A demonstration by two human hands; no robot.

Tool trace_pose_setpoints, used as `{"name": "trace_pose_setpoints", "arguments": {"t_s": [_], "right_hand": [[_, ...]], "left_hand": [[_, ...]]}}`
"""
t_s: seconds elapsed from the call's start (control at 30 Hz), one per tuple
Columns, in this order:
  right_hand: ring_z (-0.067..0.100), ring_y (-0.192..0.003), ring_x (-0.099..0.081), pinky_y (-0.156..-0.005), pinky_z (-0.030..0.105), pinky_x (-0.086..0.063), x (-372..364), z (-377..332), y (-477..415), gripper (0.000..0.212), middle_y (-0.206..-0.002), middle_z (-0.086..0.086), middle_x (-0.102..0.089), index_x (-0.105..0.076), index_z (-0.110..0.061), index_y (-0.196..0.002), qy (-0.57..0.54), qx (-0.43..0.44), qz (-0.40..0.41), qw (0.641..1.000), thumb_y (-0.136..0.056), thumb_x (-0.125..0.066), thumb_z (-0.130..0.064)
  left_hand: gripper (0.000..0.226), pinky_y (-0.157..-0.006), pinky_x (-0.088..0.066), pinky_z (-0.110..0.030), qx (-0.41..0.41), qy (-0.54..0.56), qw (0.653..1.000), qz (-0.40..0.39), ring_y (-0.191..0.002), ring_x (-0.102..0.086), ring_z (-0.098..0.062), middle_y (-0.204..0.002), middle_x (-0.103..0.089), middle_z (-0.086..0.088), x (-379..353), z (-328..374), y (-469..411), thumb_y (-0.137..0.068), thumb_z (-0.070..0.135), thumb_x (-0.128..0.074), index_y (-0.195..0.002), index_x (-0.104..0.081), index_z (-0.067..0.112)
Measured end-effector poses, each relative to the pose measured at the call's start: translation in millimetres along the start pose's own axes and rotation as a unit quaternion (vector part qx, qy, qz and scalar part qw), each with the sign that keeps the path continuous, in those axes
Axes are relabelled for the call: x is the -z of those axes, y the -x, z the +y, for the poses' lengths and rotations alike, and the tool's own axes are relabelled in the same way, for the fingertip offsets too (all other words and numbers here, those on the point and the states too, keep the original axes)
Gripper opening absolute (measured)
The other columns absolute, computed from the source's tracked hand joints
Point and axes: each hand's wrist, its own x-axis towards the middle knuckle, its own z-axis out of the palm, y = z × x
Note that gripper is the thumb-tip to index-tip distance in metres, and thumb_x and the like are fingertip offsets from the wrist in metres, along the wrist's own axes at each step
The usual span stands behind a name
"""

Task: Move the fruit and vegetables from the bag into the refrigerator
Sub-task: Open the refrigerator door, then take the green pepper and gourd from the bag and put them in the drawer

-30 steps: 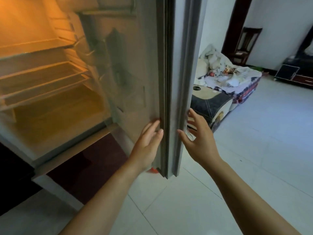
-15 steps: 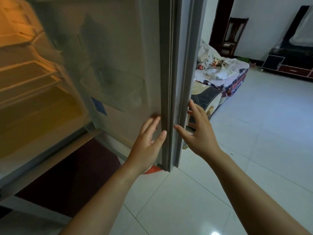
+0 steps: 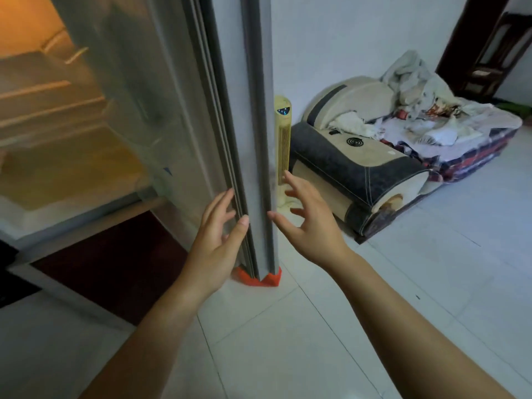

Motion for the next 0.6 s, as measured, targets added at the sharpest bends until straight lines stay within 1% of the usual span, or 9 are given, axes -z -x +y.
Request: {"name": "trace_pose_setpoints", "arguments": {"t_s": [0.1, 0.17, 0.23, 0.3, 0.33, 0.4, 0.47, 0.53, 0.6], "right_hand": [[-0.003, -0.110, -0.043, -0.089, 0.016, -0.044, 39, 34, 16, 0.063, -0.139, -0.008, -0.042, -0.033, -0.027, -0.142, 0.006, -0.013, -0.028, 0.999, -0.087, -0.062, -0.035], [-0.005, -0.109, -0.043, -0.088, 0.014, -0.043, 65, 58, 34, 0.060, -0.137, -0.011, -0.042, -0.034, -0.031, -0.141, 0.014, -0.039, -0.042, 0.998, -0.087, -0.061, -0.038], [-0.005, -0.109, -0.044, -0.091, 0.017, -0.044, 89, 80, 50, 0.058, -0.133, -0.016, -0.042, -0.034, -0.035, -0.139, 0.018, -0.067, -0.057, 0.996, -0.087, -0.059, -0.042], [-0.003, -0.108, -0.046, -0.093, 0.023, -0.047, 112, 99, 61, 0.056, -0.130, -0.018, -0.044, -0.035, -0.036, -0.137, 0.030, -0.089, -0.071, 0.993, -0.087, -0.058, -0.044], [-0.002, -0.107, -0.047, -0.093, 0.025, -0.048, 122, 108, 65, 0.055, -0.129, -0.016, -0.046, -0.037, -0.036, -0.137, 0.040, -0.098, -0.079, 0.991, -0.087, -0.057, -0.044], [-0.001, -0.106, -0.048, -0.092, 0.026, -0.048, 139, 125, 71, 0.053, -0.129, -0.013, -0.050, -0.039, -0.034, -0.135, 0.059, -0.109, -0.091, 0.988, -0.087, -0.057, -0.045], [0.000, -0.104, -0.049, -0.089, 0.022, -0.048, 151, 140, 76, 0.053, -0.128, -0.013, -0.051, -0.042, -0.033, -0.135, 0.069, -0.124, -0.098, 0.985, -0.086, -0.058, -0.046], [0.001, -0.101, -0.051, -0.088, 0.022, -0.048, 161, 156, 81, 0.052, -0.125, -0.013, -0.053, -0.044, -0.032, -0.133, 0.072, -0.142, -0.100, 0.982, -0.086, -0.059, -0.045], [0.000, -0.101, -0.051, -0.089, 0.024, -0.048, 170, 172, 84, 0.049, -0.123, -0.013, -0.053, -0.047, -0.030, -0.131, 0.079, -0.158, -0.110, 0.978, -0.086, -0.059, -0.045]], "left_hand": [[0.044, -0.086, -0.037, -0.004, -0.017, 0.014, 0.997, 0.078, -0.125, -0.041, 0.005, -0.142, -0.031, 0.020, -40, 6, 9, -0.091, 0.032, -0.049, -0.134, -0.038, 0.039], [0.040, -0.085, -0.036, -0.008, -0.011, 0.010, 0.996, 0.090, -0.123, -0.043, 0.004, -0.135, -0.036, 0.024, -72, 8, 15, -0.091, 0.035, -0.051, -0.130, -0.041, 0.042], [0.037, -0.088, -0.036, -0.014, 0.021, -0.001, 0.998, 0.053, -0.123, -0.044, 0.001, -0.133, -0.042, 0.019, -105, 9, 20, -0.091, 0.038, -0.051, -0.125, -0.042, 0.048], [0.030, -0.097, -0.039, -0.026, 0.052, -0.020, 0.998, -0.015, -0.121, -0.045, -0.003, -0.133, -0.047, 0.010, -136, 11, 19, -0.092, 0.041, -0.049, -0.115, -0.042, 0.058], [0.026, -0.100, -0.039, -0.030, 0.057, -0.030, 0.997, -0.039, -0.118, -0.047, -0.004, -0.131, -0.049, 0.009, -151, 11, 16, -0.092, 0.043, -0.049, -0.110, -0.043, 0.060], [0.022, -0.100, -0.038, -0.026, 0.062, -0.046, 0.994, -0.078, -0.117, -0.049, -0.003, -0.127, -0.052, 0.010, -177, 11, 6, -0.093, 0.041, -0.048, -0.110, -0.045, 0.054], [0.022, -0.098, -0.036, -0.024, 0.066, -0.066, 0.989, -0.113, -0.118, -0.048, -0.002, -0.123, -0.053, 0.012, -199, 10, -5, -0.094, 0.036, -0.048, -0.113, -0.048, 0.045], [0.021, -0.097, -0.037, -0.024, 0.066, -0.090, 0.983, -0.147, -0.116, -0.049, -0.001, -0.119, -0.055, 0.014, -218, 9, -17, -0.093, 0.038, -0.048, -0.113, -0.052, 0.042], [0.024, -0.093, -0.038, -0.022, 0.068, -0.118, 0.974, -0.179, -0.110, -0.051, -0.002, -0.116, -0.056, 0.013, -235, 7, -31, -0.092, 0.039, -0.048, -0.115, -0.055, 0.036]]}}
